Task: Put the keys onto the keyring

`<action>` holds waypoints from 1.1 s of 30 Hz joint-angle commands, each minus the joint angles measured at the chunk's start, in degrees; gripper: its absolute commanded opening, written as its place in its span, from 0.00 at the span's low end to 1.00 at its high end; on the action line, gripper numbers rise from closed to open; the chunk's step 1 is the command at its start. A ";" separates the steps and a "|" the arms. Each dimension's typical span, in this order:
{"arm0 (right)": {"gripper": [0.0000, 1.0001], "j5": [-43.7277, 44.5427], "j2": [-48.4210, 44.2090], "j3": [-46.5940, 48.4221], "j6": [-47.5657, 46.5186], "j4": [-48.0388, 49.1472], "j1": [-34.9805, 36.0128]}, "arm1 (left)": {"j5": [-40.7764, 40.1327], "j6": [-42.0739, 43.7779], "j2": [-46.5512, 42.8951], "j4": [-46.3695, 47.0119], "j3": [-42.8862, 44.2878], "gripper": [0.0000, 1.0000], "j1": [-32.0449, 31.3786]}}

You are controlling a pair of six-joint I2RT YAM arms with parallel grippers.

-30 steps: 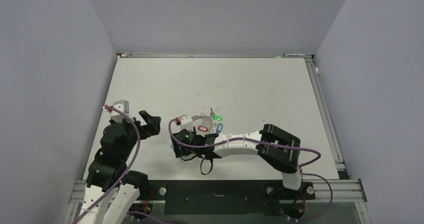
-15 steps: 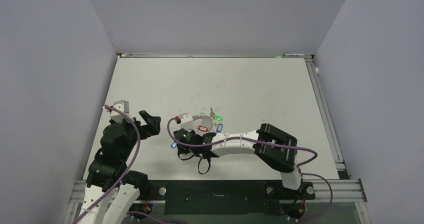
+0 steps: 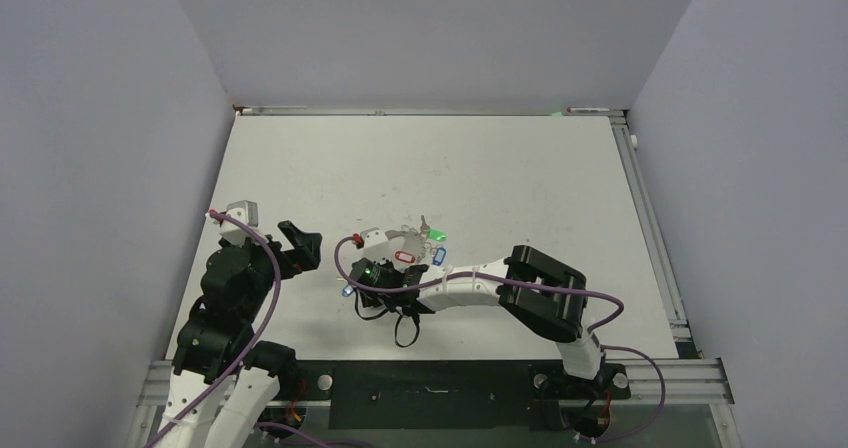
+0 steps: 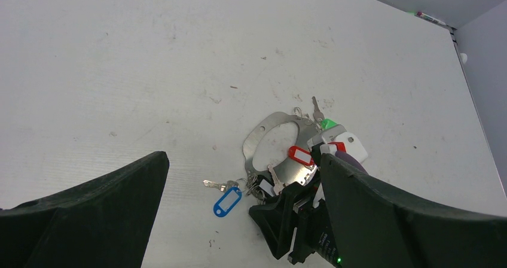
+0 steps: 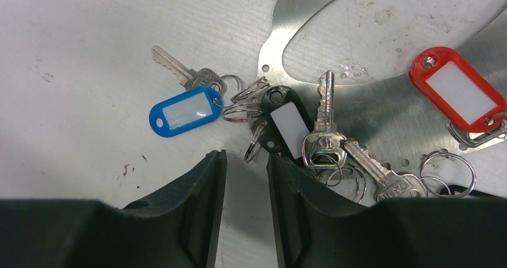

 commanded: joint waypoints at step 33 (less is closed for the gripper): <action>0.15 3.67 2.06 5.65 -0.79 -3.36 -1.35 | 0.39 0.36 -0.19 1.96 0.73 0.96 0.33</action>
